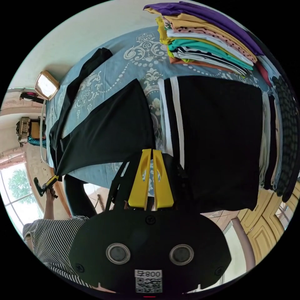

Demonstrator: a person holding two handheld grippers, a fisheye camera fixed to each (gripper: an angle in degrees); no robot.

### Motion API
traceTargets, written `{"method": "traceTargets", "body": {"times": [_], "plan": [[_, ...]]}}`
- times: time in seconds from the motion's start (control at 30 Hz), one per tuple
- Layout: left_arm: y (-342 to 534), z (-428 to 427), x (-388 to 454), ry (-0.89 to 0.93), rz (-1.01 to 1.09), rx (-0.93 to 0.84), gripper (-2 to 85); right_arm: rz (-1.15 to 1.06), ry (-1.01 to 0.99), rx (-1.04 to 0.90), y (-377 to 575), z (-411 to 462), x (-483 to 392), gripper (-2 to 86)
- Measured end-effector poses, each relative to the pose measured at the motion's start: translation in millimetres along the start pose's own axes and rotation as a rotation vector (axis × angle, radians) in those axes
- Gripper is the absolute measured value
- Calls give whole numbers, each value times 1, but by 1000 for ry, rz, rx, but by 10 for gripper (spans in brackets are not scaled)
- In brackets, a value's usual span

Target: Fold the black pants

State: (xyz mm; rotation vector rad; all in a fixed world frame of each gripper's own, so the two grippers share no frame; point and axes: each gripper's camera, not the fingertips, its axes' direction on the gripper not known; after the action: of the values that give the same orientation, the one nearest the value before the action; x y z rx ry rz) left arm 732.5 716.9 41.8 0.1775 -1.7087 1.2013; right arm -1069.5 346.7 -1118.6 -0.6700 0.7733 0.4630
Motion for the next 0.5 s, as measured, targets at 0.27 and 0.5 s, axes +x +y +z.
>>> {"method": "traceTargets", "body": {"times": [0.27, 0.5], "plan": [[66, 43, -12, 0, 0, -39, 16, 41, 34, -39, 70, 6, -21, 4], [131, 84, -27, 17, -52, -33, 27, 15, 167, -96, 50, 12, -86, 6]]}}
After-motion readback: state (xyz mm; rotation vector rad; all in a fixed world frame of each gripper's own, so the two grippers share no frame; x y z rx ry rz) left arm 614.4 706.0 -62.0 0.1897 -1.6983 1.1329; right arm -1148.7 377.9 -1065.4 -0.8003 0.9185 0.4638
